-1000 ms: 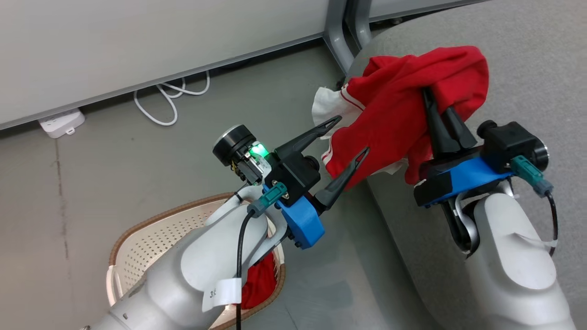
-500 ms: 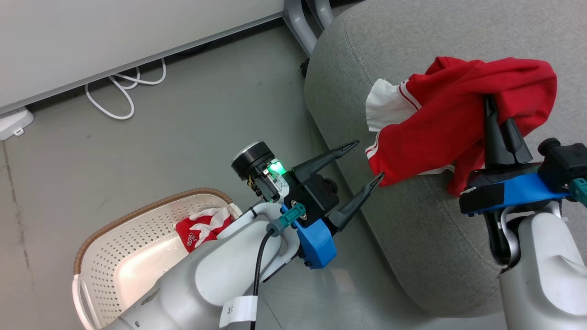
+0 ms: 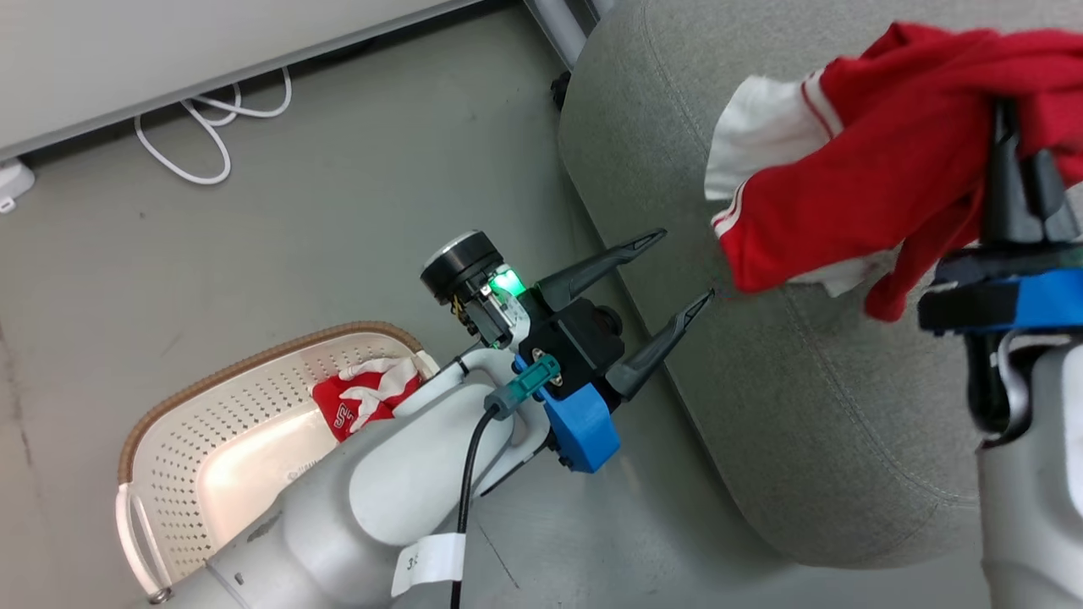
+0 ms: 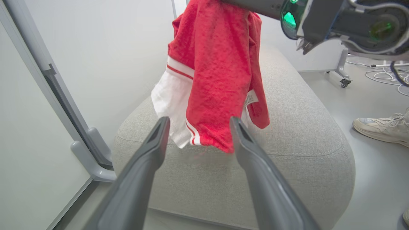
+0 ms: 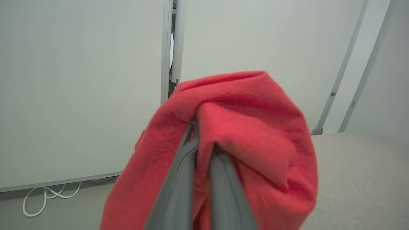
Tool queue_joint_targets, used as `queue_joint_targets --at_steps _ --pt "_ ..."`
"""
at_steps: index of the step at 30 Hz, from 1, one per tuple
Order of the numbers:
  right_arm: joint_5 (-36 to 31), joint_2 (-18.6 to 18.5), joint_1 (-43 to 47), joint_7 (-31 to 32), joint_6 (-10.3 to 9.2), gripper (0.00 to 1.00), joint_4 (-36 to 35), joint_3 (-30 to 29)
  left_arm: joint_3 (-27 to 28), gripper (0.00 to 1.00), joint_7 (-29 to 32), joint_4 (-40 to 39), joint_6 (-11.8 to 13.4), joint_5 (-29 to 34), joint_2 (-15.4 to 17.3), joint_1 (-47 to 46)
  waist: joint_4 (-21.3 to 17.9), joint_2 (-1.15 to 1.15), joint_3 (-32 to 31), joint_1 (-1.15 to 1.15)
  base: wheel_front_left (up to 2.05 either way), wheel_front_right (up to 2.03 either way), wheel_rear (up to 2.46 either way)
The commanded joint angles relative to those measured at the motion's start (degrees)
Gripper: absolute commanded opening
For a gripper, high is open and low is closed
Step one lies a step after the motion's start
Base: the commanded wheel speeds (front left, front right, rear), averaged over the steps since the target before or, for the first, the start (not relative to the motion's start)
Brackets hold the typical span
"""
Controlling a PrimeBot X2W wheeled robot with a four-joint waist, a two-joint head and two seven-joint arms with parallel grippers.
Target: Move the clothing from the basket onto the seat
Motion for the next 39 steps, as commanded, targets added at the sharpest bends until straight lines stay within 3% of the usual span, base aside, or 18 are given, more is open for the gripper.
queue_joint_targets --at_steps 1,10,17,22,33,38,39 --pt "-0.1 -1.1 -2.7 -0.2 0.01 0.0 -1.0 -0.6 0.4 1.0 -0.1 -0.5 0.2 0.5 0.7 -1.5 0.4 0.0 2.3 0.0 0.0 0.0 0.0" --pt "1.7 -10.5 -20.0 -0.2 0.01 0.0 -3.7 -10.1 1.7 1.0 1.7 -5.7 0.9 2.7 4.3 -7.9 2.2 0.0 14.2 0.0 0.0 0.0 0.0" --pt "1.8 -19.6 -29.2 -0.2 0.01 0.0 5.8 -19.3 2.5 1.0 4.5 -12.5 1.7 5.0 7.6 -12.7 3.1 0.0 23.0 0.0 0.0 0.0 0.0" --pt "-0.5 -18.8 -29.0 -0.2 0.01 0.0 11.5 -21.0 2.2 1.0 6.1 -16.1 2.1 6.1 9.1 -13.9 2.8 0.0 26.1 0.0 0.0 0.0 0.0" --pt "-2.8 -10.7 -22.5 -0.2 0.01 0.0 19.8 -22.7 1.3 1.0 7.3 -18.6 2.7 5.8 10.8 -12.7 2.2 0.0 27.0 0.0 0.0 0.0 0.0" --pt "-1.9 -11.6 -22.3 -0.1 0.01 0.0 22.9 -21.6 1.2 1.0 6.9 -18.5 3.0 5.6 11.0 -12.6 2.5 0.0 26.2 0.0 0.0 0.0 0.0" --pt "-1.9 -11.7 -22.3 -0.1 0.01 0.19 23.4 -21.4 1.2 1.0 6.7 -18.4 3.0 5.6 11.0 -12.5 2.5 0.0 26.0 0.0 0.0 0.0 0.0"
